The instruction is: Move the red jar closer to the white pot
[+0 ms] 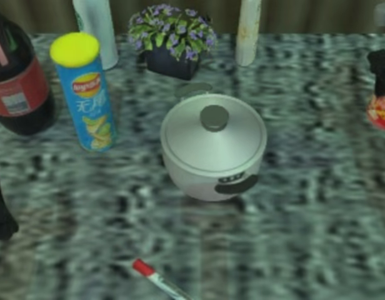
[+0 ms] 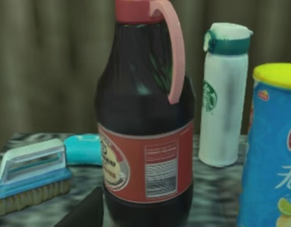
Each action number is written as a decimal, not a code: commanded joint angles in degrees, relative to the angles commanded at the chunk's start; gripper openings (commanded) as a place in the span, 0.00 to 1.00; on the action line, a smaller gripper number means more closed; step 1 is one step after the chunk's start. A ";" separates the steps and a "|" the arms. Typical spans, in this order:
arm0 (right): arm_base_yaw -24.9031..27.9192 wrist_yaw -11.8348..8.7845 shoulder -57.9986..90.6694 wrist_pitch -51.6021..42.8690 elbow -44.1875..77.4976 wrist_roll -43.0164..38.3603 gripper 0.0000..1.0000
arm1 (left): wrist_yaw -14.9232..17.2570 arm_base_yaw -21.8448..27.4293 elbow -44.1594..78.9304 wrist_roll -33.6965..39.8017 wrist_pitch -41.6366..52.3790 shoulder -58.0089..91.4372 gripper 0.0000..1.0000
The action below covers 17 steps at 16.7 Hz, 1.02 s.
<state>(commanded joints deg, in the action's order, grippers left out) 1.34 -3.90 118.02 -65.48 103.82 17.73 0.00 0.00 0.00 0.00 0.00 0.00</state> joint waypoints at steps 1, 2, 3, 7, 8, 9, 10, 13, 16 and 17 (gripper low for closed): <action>1.17 0.50 -0.06 0.80 -0.86 -2.47 0.00 | 0.00 0.00 0.00 0.00 0.00 0.00 1.00; 2.49 1.10 -0.14 1.72 -1.86 -5.46 0.00 | 0.00 0.00 0.00 0.00 0.00 0.00 1.00; 3.92 1.77 -0.23 2.73 -2.97 -8.87 0.00 | 0.00 0.00 0.00 0.00 0.00 0.00 1.00; 10.22 4.75 -0.78 7.25 -7.88 -24.09 0.00 | 0.00 0.00 0.00 0.00 0.00 0.00 1.00; 11.71 5.46 -0.94 8.32 -9.04 -27.38 0.00 | 0.00 0.00 0.00 0.00 0.00 0.00 1.00; 13.07 6.09 -1.09 9.29 -10.08 -30.13 0.00 | 0.00 0.00 0.00 0.00 0.00 0.00 1.00; 14.24 6.63 -1.23 10.12 -10.98 -32.30 0.00 | 0.00 0.00 0.00 0.00 0.00 0.00 1.00; 15.93 7.41 -1.47 11.33 -12.30 -35.10 0.00 | 0.00 0.00 0.00 0.00 0.00 0.00 1.00; 15.67 7.24 -1.24 11.20 -12.16 -35.13 0.00 | 0.00 0.00 0.00 0.00 0.00 0.00 1.00; 15.70 7.23 -1.19 11.39 -12.25 -35.10 0.00 | 0.00 0.00 0.00 0.00 0.00 0.00 1.00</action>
<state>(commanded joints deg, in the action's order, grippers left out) 17.04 3.33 116.83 -54.08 91.56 -17.37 0.00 0.00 0.00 0.00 0.00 0.00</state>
